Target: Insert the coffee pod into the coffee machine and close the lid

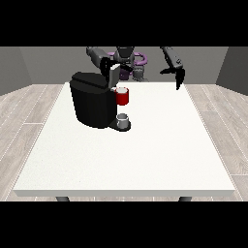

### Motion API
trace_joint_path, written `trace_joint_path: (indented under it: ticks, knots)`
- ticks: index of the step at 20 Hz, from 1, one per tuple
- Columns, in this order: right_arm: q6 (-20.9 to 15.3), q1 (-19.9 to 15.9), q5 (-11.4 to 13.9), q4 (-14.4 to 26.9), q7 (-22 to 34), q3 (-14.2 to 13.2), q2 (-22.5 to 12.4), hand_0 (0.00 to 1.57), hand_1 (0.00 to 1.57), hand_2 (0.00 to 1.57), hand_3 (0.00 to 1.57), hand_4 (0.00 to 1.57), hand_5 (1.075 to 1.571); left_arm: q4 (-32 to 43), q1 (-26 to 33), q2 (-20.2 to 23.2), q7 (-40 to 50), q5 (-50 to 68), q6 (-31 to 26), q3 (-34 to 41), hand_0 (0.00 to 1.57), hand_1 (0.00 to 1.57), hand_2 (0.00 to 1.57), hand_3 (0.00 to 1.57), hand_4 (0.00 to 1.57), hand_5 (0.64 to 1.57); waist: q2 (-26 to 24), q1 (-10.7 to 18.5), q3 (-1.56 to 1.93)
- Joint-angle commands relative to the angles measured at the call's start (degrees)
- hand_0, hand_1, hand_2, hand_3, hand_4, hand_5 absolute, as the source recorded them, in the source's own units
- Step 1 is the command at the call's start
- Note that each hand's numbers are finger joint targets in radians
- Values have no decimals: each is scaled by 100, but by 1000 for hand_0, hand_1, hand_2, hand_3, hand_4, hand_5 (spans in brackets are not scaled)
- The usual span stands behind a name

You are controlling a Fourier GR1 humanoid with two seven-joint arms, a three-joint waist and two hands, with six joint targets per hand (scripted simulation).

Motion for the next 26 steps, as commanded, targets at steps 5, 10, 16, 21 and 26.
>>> trace_joint_path:
  ticks: [5, 10, 16, 21, 26]
  knots:
    - [27, -643, 696, 247, 92, 582, -102, 0, 0, 0, 0, 421, 1571, 140, -107, 76, -5, 45, -190, -42, 0, 0, 0, 0, 347, 1571, 42, 370, -58]
    - [137, -1075, 703, 432, -59, 593, 73, 0, 0, 0, 0, 352, 1571, 324, -176, 50, -220, -25, -28, -29, 0, 0, 0, 0, 293, 1571, 163, 280, -58]
    - [48, -802, 330, 449, -498, 968, 251, 0, 0, 0, 0, 394, 1571, 336, -66, -22, -403, -18, -126, -135, 0, 0, 0, 0, 353, 1571, 88, 362, -57]
    - [169, -97, 137, 284, -534, 1984, 255, 0, 0, 0, 0, 493, 1571, 647, 168, -91, -574, -146, -119, -236, 0, 0, 0, 0, 168, 1571, -222, 272, -58]
    - [360, 792, -674, -374, -1213, 2930, 256, 0, 0, 0, 0, 461, 1571, 835, 147, 4, -821, -189, -193, -225, 0, 0, 0, 0, 168, 1571, -250, 260, -56]
